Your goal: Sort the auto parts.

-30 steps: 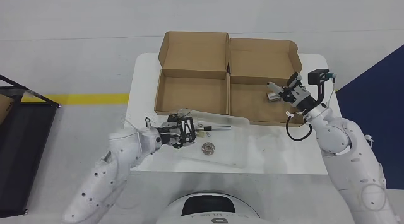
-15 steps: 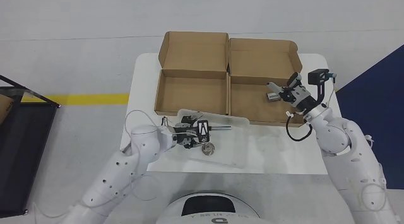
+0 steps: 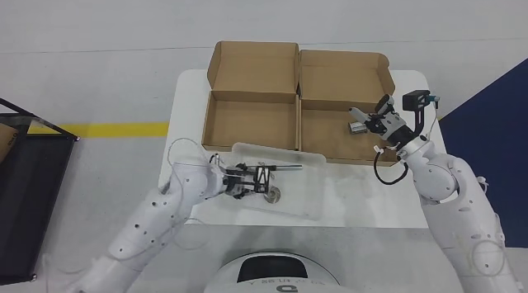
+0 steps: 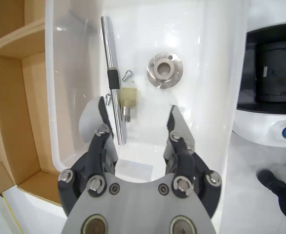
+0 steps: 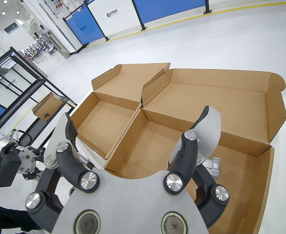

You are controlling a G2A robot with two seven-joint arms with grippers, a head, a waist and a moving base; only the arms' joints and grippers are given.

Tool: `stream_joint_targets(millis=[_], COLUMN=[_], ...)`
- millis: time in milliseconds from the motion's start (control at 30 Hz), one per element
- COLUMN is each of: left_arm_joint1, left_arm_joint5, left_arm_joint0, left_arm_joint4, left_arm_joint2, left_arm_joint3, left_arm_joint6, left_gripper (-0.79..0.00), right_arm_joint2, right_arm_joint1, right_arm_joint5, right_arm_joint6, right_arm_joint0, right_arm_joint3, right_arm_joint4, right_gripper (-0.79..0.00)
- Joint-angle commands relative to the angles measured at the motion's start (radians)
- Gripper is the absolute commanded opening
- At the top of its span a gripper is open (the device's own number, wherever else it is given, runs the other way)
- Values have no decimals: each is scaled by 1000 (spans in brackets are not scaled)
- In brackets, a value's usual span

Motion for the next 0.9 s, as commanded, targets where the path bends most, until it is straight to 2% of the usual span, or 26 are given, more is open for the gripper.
stream_joint_targets(millis=[0,33,133,200,367,500,867], left_arm_joint1=[-8,-13,-30,-42,-70,-83,-100], left_arm_joint5=[36,51,49,49,67,100,100], left_arm_joint0=[-14,-23,-59,-87,-144,-167,-197], left_arm_joint4=[4,10,12,11,-20,-36,-58], left_arm_joint2=[26,42,108,146,205,225,255], left_arm_joint3=[13,22,60,94,167,196,247], left_arm_joint6=[-48,-70,-98,-110,-127,-157,-193], left_gripper=[-723,-705,-579,-542,-554,-523,-520], right_arm_joint2=[0,0,0,0,0,0,0], right_arm_joint1=[0,0,0,0,0,0,0], right_arm_joint5=[0,0,0,0,0,0,0], right_arm_joint6=[0,0,0,0,0,0,0], right_arm_joint0=[0,0,0,0,0,0,0], right_arm_joint3=[0,0,0,0,0,0,0], right_arm_joint4=[0,0,0,0,0,0,0], right_gripper=[0,0,0,0,0,0,0])
